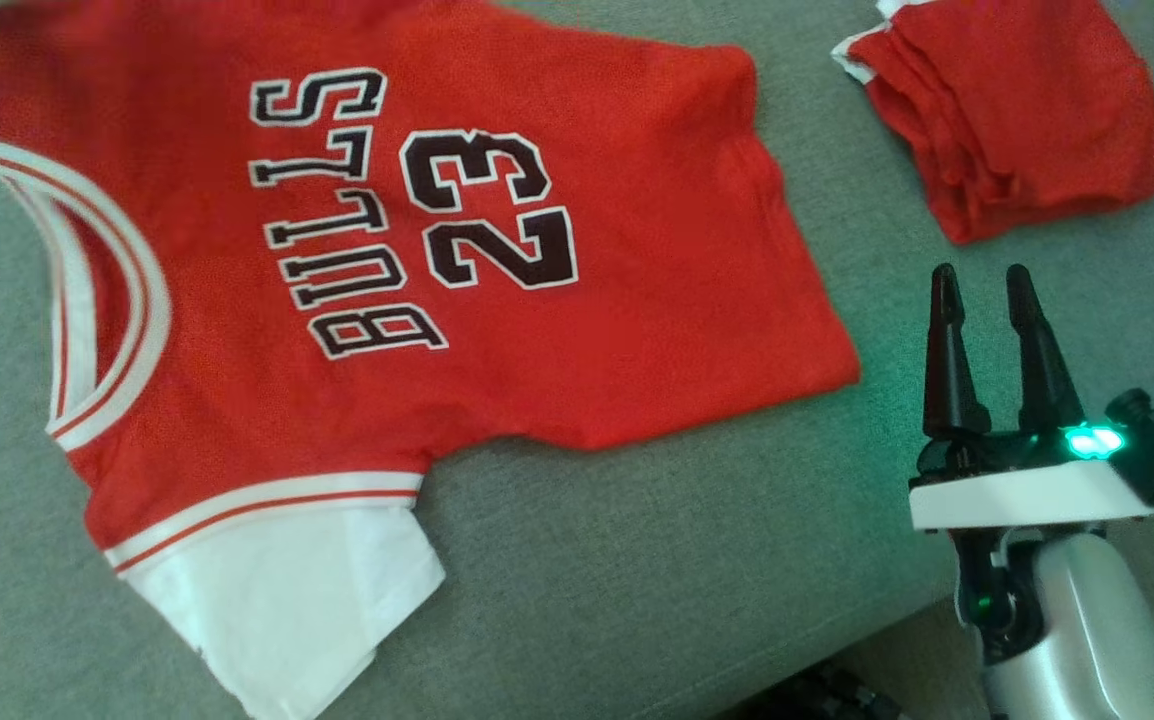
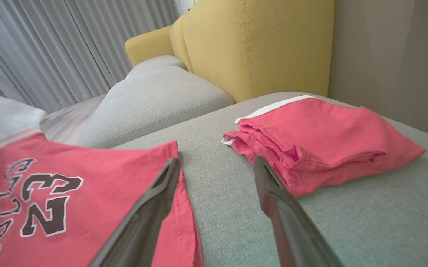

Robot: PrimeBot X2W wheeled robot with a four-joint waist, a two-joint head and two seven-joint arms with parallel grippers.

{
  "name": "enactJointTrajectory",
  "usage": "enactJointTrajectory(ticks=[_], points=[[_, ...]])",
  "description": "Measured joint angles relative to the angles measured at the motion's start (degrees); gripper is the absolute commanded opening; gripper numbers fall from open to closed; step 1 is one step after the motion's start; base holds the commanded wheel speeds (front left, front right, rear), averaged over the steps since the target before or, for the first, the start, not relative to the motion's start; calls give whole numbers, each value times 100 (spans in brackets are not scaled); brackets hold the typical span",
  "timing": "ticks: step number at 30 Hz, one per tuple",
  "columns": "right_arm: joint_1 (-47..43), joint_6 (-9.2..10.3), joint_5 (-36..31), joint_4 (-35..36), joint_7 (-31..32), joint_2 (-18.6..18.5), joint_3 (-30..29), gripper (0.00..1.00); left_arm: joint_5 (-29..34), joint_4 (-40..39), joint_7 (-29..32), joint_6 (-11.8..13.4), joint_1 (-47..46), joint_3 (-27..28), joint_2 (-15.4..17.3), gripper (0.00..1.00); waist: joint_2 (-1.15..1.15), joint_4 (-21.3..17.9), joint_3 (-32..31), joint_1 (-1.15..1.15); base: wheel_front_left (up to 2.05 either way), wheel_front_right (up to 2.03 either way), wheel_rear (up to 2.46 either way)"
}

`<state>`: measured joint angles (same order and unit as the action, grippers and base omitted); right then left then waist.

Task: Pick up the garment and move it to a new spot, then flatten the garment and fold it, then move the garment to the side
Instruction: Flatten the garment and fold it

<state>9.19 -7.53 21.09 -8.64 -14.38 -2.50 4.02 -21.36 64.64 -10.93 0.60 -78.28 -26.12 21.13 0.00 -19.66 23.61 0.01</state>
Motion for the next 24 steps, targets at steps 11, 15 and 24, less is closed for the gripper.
enactJointTrajectory(ticks=[11, 15, 24], points=[[82, 0, -166, 9, 0, 0, -314, 100, -252, -141, -354, -91, 569, 111, -591, 100, 0, 569, -197, -1, 0, 0, 0], [53, 0, -260, -51, -1, -3, -650, 100, -221, -831, -377, -120, 1354, 141, -778, 100, 0, 900, -419, -1, 0, 0, 0], [-394, 0, -561, -165, -1, 0, -1151, 100, -234, -2103, -378, -108, 3549, 256, -1177, 100, 0, 1667, -1149, -2, 0, 0, 0]])
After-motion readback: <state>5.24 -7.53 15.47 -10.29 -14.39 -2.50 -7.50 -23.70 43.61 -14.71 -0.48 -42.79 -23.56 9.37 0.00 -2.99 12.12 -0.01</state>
